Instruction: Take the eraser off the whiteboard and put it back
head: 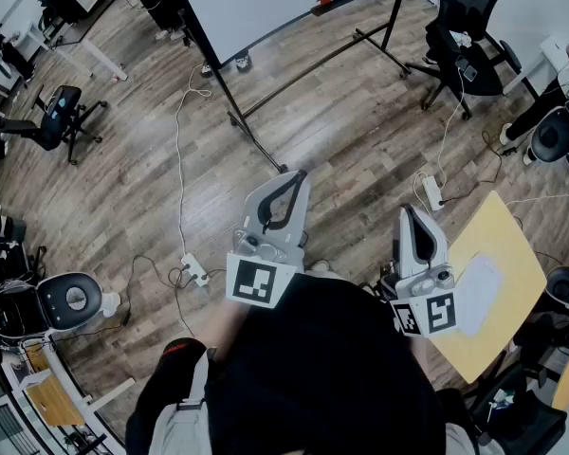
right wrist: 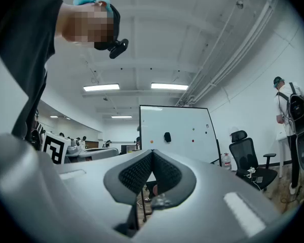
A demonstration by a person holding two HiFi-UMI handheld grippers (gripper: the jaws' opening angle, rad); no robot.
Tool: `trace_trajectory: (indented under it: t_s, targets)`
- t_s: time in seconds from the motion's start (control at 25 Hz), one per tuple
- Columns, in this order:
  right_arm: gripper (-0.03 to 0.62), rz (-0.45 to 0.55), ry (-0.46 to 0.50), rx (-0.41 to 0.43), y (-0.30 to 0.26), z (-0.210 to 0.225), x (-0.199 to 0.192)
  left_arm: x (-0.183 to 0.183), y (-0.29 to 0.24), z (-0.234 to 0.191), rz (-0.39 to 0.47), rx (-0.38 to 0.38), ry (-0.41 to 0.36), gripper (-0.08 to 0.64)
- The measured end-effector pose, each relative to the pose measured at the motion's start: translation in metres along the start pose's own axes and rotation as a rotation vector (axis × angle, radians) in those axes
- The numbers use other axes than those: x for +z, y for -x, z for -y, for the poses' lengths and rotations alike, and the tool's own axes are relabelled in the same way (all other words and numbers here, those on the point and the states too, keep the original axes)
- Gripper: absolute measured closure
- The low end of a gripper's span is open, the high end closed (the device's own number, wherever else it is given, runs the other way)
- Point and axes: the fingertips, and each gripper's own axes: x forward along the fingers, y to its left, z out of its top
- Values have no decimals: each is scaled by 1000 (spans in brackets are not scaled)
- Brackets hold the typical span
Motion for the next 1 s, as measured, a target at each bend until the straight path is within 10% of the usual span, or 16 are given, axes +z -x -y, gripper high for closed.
trace_trajectory:
  t_s: [1.0]
  targets:
    - [591, -73, 4, -19, 5, 34, -19, -22, -28, 26, -43, -1, 6, 558]
